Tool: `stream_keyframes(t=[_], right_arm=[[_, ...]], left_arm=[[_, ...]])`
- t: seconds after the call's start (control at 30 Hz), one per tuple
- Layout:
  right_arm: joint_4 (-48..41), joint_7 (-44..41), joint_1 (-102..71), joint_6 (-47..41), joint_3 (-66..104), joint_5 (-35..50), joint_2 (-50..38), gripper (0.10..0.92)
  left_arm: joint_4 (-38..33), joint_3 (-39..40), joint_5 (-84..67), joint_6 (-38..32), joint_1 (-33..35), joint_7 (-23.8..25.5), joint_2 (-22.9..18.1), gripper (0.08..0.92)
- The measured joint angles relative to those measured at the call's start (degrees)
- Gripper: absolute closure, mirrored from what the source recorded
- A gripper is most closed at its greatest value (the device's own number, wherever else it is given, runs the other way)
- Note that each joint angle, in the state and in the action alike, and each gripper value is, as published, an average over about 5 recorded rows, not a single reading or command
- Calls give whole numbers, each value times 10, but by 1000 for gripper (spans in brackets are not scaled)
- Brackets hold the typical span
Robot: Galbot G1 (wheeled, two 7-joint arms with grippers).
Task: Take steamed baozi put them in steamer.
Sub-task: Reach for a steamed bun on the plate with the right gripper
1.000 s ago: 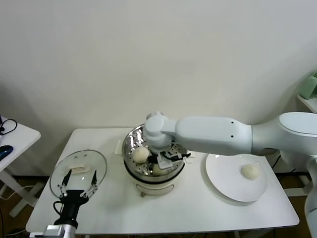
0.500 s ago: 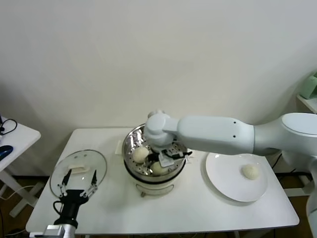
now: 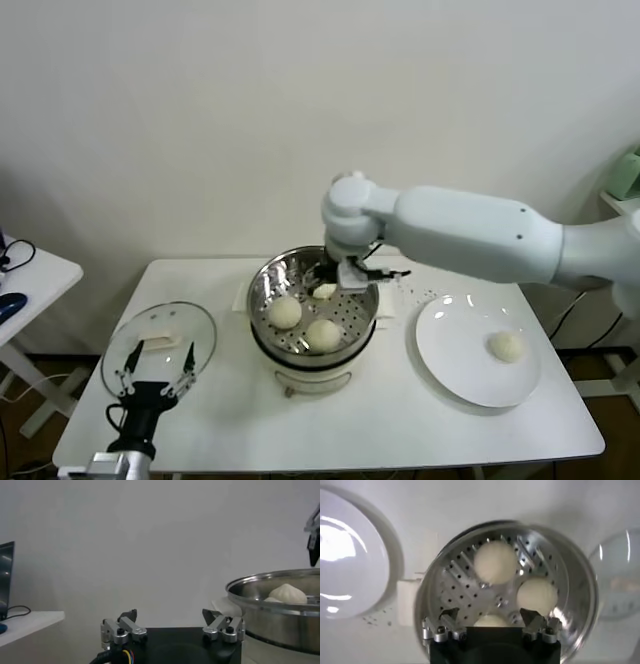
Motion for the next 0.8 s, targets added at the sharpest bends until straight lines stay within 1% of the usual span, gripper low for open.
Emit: stream_keyframes(t=[0.3, 0.43, 0.63, 0.8], right_arm=[[-26, 16, 53, -159, -52, 184, -125, 203], [-35, 26, 57, -212, -68, 242, -194, 203], [-52, 30, 42, -254, -78, 263, -289, 203], [-71, 27, -3, -262, -58, 230, -347, 203]], left_arm=[[-2, 5, -7, -2, -6, 1, 8, 177], [-3, 9, -10, -2, -6, 1, 11, 177], [-6, 16, -9, -3, -8, 2, 11, 177], [-7, 21, -7, -3, -9, 2, 8, 177]])
